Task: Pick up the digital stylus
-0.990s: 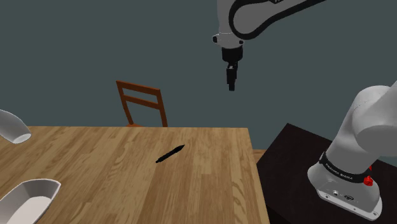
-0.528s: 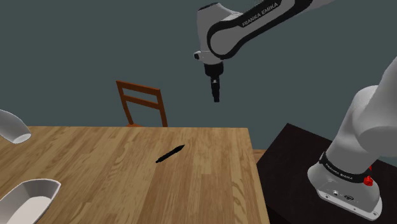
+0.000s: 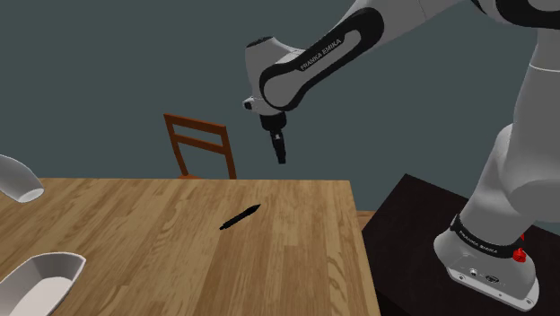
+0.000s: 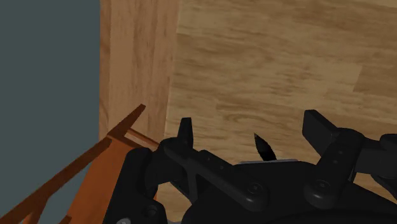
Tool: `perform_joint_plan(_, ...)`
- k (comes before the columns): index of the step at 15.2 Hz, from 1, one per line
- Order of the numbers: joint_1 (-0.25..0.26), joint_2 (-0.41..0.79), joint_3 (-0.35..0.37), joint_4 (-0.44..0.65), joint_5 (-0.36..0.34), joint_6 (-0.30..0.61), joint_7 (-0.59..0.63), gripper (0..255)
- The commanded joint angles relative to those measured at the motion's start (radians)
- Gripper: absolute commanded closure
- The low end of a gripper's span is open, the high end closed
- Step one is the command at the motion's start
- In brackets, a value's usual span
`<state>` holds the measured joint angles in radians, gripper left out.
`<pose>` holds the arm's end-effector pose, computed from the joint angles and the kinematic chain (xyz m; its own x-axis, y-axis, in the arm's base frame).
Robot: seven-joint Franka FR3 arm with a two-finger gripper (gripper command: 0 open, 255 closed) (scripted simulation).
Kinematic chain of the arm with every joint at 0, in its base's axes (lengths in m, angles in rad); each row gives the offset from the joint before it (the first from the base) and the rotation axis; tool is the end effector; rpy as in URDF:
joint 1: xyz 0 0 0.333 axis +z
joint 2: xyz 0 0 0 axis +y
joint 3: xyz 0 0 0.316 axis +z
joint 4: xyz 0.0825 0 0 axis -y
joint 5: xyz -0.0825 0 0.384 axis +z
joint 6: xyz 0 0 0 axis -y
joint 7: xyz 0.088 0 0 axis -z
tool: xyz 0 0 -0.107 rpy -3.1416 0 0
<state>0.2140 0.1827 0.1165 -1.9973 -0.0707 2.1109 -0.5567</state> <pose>0.5513 0.1838 0.3646 0.6004 0.7960 -0.0773 0.7981 -0.6024 -0.0046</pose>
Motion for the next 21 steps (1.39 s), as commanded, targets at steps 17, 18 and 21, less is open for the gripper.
perform_joint_plan(17,0.145,0.524,0.117,0.437,-0.080,0.043,-0.228,0)
perform_joint_plan(18,0.146,0.532,0.115,0.437,-0.082,0.051,-0.227,0)
perform_joint_plan(21,0.149,0.558,0.111,0.437,-0.087,0.077,-0.225,0)
